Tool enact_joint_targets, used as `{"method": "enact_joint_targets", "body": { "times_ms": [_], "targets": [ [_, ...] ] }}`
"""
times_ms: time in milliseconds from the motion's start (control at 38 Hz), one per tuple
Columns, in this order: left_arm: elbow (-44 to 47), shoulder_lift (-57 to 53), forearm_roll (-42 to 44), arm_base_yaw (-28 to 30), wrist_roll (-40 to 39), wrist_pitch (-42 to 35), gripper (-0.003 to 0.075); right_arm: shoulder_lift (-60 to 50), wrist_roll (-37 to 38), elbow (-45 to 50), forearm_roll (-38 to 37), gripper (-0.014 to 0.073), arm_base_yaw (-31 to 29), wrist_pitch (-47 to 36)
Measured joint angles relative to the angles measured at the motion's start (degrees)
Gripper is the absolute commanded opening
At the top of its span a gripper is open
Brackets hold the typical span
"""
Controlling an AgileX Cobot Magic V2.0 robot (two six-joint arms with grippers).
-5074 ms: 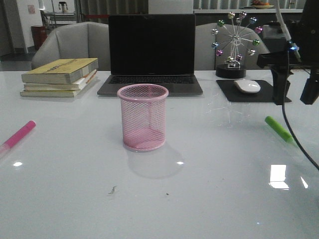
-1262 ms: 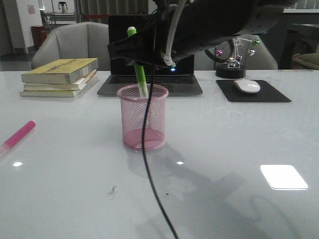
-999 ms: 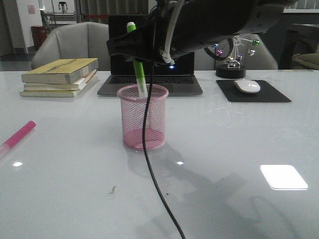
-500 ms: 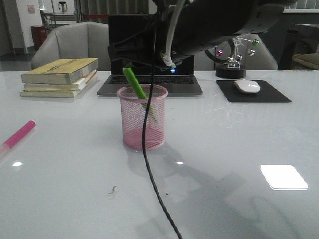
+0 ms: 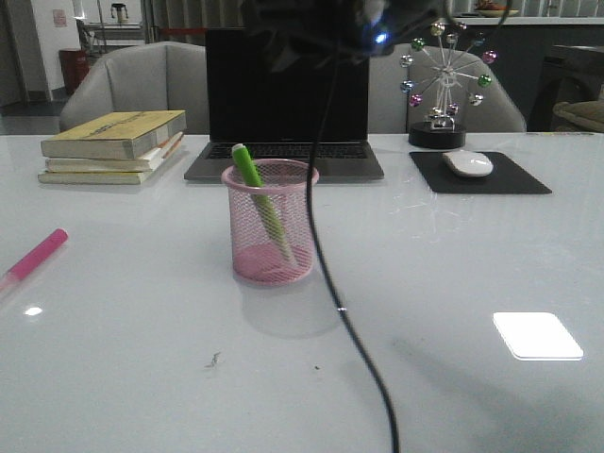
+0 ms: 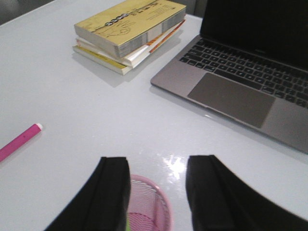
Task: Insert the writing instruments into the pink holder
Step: 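Open the right gripper and withdraw it from the holder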
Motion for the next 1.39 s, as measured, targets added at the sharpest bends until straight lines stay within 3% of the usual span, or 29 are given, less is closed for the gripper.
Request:
{"method": "enact_joint_targets", "body": {
  "times_ms": [131, 315, 578, 973, 1183, 1393],
  "targets": [
    [0.0, 0.0, 0.0, 0.0, 0.0, 0.0, 0.0404, -7.1, 0.0, 0.0, -5.1, 0.0331, -2.7, 6.9],
    [0.0, 0.0, 0.0, 0.0, 0.0, 0.0, 0.0405, -17.1, 0.0, 0.0, -14.3, 0.0329, -4.1, 18.0],
    [0.0, 0.0, 0.0, 0.0, 0.0, -1.5, 0.0405, -30.6, 0.0, 1.7, -15.9, 0.0330, -8.8, 32.5],
    [0.0, 0.0, 0.0, 0.0, 0.0, -2.6, 0.0406, -58.4, 2.1, 25.8, -16.1, 0.0330, -24.4, 38.0],
    [0.0, 0.0, 0.0, 0.0, 0.0, -2.6, 0.0406, -66.0, 5.1, 37.2, -14.4, 0.0330, -25.1, 41.7],
    [0.0, 0.0, 0.0, 0.0, 0.0, -2.6, 0.0407, -66.5, 6.2, 40.1, -12.8, 0.0330, -25.1, 40.0]
  ]
}}
